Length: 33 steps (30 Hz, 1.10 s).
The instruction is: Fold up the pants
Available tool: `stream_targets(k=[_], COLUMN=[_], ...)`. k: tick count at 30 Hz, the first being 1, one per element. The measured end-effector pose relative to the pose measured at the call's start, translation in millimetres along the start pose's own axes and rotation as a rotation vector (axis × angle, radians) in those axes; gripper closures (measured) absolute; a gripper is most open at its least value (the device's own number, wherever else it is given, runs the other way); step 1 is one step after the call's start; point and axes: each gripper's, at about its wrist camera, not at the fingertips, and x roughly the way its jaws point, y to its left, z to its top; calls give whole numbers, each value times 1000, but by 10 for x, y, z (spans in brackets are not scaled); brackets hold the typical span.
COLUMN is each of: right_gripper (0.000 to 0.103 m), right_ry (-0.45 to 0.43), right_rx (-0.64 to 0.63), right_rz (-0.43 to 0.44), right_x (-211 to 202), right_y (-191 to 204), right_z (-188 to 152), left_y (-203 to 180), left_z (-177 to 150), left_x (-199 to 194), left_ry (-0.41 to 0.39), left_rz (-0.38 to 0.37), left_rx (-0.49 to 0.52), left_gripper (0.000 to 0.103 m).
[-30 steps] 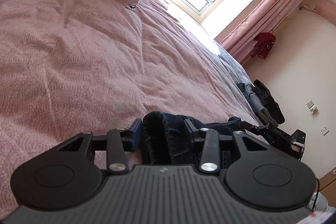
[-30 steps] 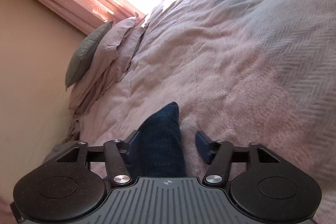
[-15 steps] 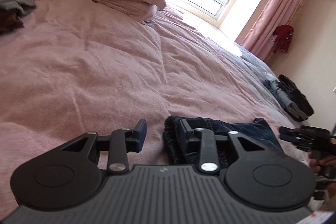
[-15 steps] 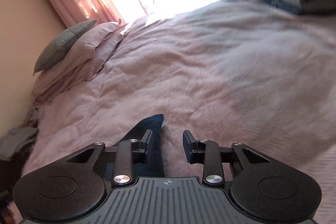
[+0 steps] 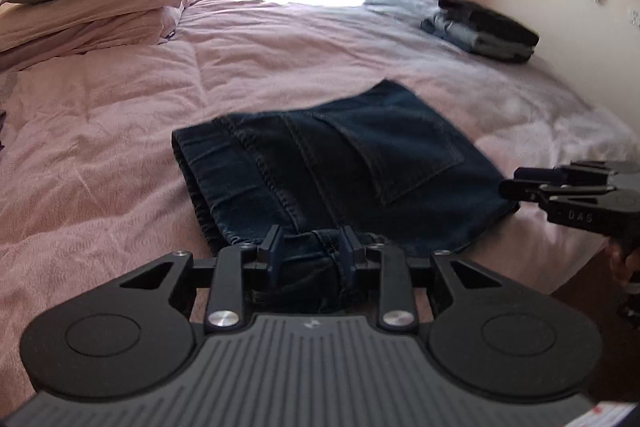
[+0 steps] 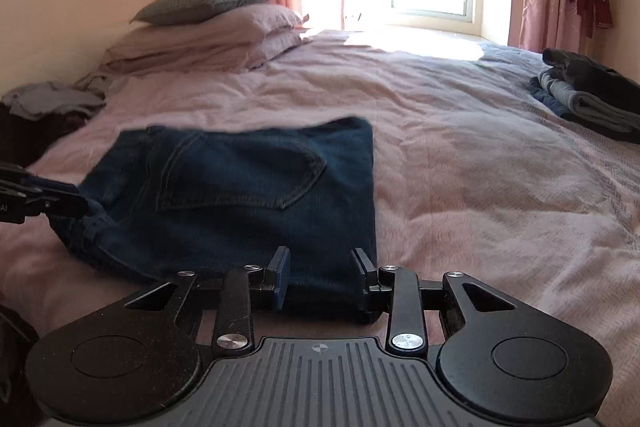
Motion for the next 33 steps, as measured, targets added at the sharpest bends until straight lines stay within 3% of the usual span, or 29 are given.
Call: stream_targets(k=[3,8,10,13,14,20,33], right_gripper=[73,69,58,50,50,48,48], right_ry=[33,41,39,37,43,50,15], right_rx=[7,9,25,74,88,119,131], right_rz=[-15,-52,-31,-1,7,39,24], right_x=[97,-122,-238,-401,-440,-715,-1161], right_y=[-8,75,131,245,273,477,683], right_z=[9,129,129,111,104,59,-63], left_y=[-1,-81,-114,-140,-151,-264,-335], left_z=[-116,-42,-3,12,15,-53,-247], left_x=[97,-59,-177,-329,-374,-625,-974], left_ry=[-1,-8,-10,3,16,46,35], left_rz=[20,84,103,101,100,101,98], left_rx=[-15,-15,-22,-54,-67,-75,-73], left_gripper=[76,77,74,67,61,51,44])
